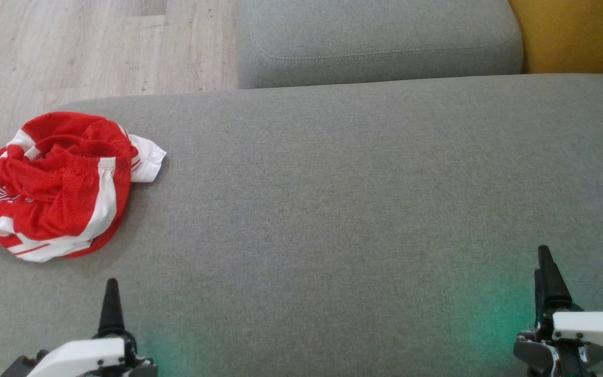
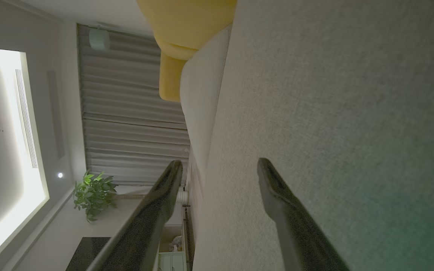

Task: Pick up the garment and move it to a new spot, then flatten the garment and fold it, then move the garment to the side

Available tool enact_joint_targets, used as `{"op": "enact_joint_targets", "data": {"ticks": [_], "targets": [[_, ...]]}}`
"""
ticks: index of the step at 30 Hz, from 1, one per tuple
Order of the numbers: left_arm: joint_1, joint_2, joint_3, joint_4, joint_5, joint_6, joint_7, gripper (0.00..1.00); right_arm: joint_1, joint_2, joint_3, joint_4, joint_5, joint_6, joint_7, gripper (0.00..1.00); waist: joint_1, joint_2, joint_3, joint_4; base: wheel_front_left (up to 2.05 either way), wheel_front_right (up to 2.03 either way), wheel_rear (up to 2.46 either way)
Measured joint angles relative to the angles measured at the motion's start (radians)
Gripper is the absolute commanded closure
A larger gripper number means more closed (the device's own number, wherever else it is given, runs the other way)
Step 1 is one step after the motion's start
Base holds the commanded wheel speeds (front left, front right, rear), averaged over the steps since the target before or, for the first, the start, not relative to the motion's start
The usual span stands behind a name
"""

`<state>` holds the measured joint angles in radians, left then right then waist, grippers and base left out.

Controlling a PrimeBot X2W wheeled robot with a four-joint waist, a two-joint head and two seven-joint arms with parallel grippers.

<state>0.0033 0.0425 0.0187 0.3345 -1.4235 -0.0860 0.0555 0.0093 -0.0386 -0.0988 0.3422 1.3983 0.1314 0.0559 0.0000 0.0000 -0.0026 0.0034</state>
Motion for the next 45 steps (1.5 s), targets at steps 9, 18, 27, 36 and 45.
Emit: {"op": "enact_joint_targets", "data": {"ticks": [9,18,27,36,45], "targets": [[0.0,0.0,-0.031,-0.017,0.103,0.026,-0.022,0.0,0.0,0.0,0.022,-0.016,-0.127,0.0,-0.021,0.0,0.0,0.0,-0.002,0.002,0.0,0.0,0.0],[-0.003,0.0,-0.063,-0.03,0.213,0.053,-0.049,0.0,0.0,0.0,0.036,-0.032,-0.245,0.0,-0.047,0.0,0.0,0.0,-0.002,0.004,0.0,0.0,0.0],[-0.006,0.0,-0.094,-0.042,0.322,0.079,-0.078,0.0,0.0,0.0,0.058,-0.039,-0.369,0.0,-0.076,0.0,0.0,0.0,-0.004,0.003,0.0,0.0,0.0],[-0.017,0.0,-0.121,-0.05,0.417,0.104,-0.101,0.0,0.0,-0.001,0.069,-0.046,-0.467,0.0,-0.098,0.0,0.0,0.0,-0.005,0.003,0.0,0.0,0.0],[-0.019,0.0,-0.151,-0.058,0.517,0.123,-0.128,0.0,0.0,-0.001,0.085,-0.062,-0.577,0.0,-0.124,0.0,0.0,0.0,-0.01,0.006,0.0,0.0,0.0]]}}
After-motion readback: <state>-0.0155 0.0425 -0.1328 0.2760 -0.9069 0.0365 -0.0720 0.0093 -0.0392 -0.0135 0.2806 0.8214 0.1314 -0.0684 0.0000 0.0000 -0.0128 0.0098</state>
